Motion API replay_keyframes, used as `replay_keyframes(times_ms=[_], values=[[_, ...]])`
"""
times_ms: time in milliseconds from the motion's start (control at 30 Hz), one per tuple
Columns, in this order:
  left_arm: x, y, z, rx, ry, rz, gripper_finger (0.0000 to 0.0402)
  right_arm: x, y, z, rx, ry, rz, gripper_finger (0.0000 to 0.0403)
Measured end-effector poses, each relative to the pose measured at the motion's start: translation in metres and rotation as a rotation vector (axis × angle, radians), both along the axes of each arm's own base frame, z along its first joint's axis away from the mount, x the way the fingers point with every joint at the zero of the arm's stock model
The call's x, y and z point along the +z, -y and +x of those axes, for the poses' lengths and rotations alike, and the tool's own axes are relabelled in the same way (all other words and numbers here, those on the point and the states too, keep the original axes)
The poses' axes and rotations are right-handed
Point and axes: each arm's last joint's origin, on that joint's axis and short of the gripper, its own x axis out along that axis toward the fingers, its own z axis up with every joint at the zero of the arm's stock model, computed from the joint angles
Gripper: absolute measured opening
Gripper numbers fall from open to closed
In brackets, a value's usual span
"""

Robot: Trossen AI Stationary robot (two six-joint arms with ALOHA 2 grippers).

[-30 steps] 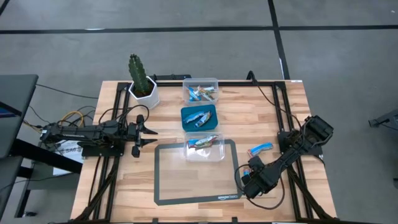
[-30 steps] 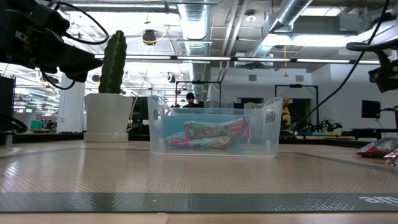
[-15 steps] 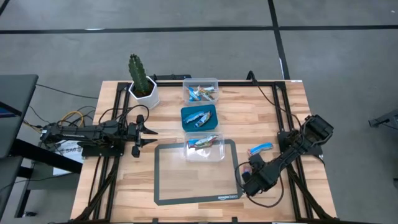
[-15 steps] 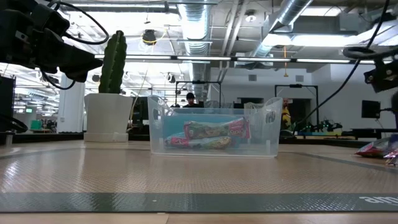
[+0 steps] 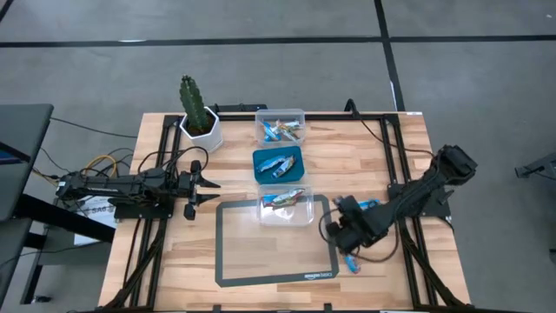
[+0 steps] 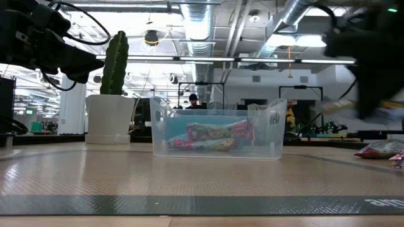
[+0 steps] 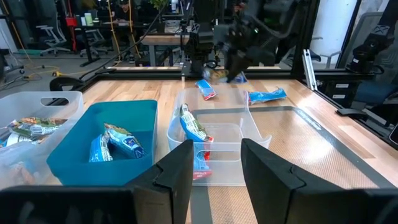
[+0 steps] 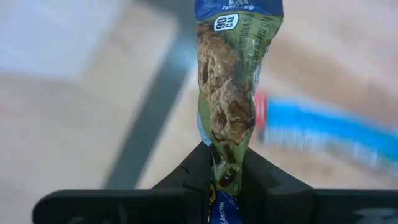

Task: Pick and place Granola Bars by type
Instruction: Put the blue granola bar into the blue bin

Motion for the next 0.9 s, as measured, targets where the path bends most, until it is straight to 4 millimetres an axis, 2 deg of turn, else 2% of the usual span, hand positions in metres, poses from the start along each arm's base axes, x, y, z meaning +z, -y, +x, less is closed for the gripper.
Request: replay_keyframes(times_ms=[233, 533, 900], values=[[0.0, 0.0, 0.0, 0.0, 0.0, 0.003, 0.0128, 0.033, 0.043, 0.024, 0.109, 0.095, -0.134, 0.0042], [0.0, 0.0, 0.0, 0.0, 0.0, 0.002, 0.0128, 0.061, 0.106, 0.063, 0.3, 0.155, -0.256, 0.0042], [0.0, 0.0, 0.0, 0.0, 0.0, 0.0, 0.0128, 0.072, 0.173, 0.083, 0.47, 0.228, -0.263, 0.004]])
